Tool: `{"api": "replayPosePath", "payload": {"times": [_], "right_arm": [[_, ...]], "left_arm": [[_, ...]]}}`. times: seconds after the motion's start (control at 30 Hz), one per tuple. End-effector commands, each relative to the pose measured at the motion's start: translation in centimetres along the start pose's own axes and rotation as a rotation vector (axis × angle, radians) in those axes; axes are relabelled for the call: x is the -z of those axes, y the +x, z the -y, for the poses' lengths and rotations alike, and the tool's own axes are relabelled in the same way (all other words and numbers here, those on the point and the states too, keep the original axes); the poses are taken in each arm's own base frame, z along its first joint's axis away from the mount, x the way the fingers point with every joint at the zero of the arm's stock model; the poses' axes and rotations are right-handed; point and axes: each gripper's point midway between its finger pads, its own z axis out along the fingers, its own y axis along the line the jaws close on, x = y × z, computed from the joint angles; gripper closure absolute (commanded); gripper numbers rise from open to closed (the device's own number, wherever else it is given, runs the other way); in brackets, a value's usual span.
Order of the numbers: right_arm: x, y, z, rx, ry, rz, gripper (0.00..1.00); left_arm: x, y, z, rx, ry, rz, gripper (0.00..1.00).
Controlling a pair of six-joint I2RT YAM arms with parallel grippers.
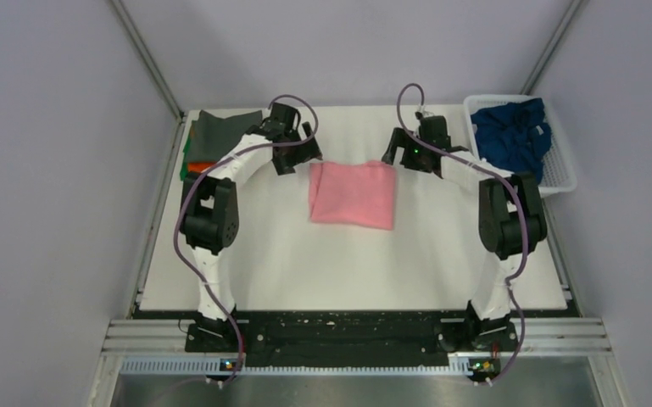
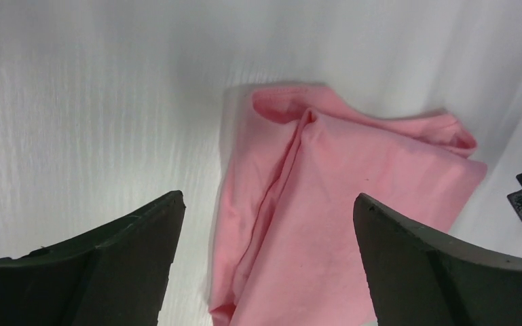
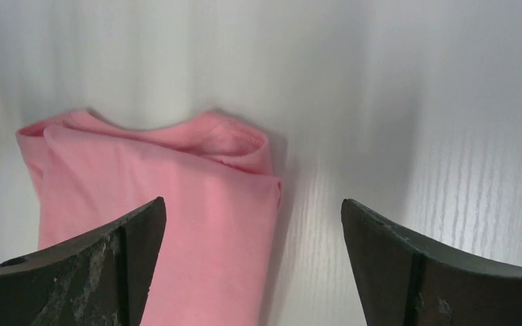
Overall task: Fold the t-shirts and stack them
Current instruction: Fold the long partially folded tshirt into a neat square, then put the neatly folded tshirt into the corner of the board with the left arm
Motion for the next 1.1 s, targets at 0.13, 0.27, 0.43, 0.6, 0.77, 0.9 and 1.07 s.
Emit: {"api": "replayPosePath", "payload": {"times": [0.13,0.27,0.43,0.6,0.77,0.9,1.07], "right_arm": [[10.2,0.2,-0.6,0.034,-0.013,0.158,0.01],[14.2,3.2,0.2,0.026,-0.009,0.183,0.01],[17.9,4.8,0.9,0.026,0.009,0.234,0.01],[19.2,5.9,2.2,0.034,0.055,0.259,0.01],[19.3,7.5,3.7,0.032,0.110,0.234,0.01],[19.2,8.2,4.4,0.039,0.138,0.227,0.01],[19.2,8.5,4.6,0.037,0.139,0.225,0.01]], "left_arm": [[3.2,6.0,-0.1,-0.142,0.195,-0.126,0.01],[1.3,7.3,-1.1,-0.172,0.172,-0.184,0.01],[-1.1,7.7,-2.9,-0.201,0.071,-0.218,0.01],[-2.7,8.8,-2.9,-0.229,0.008,-0.227,0.06],[-4.4,9.3,-2.3,-0.260,-0.057,-0.226,0.18],[-5.3,9.1,-1.1,-0.295,-0.118,-0.210,0.42],[-5.2,6.3,-2.5,-0.344,-0.327,-0.090,1.00]]}}
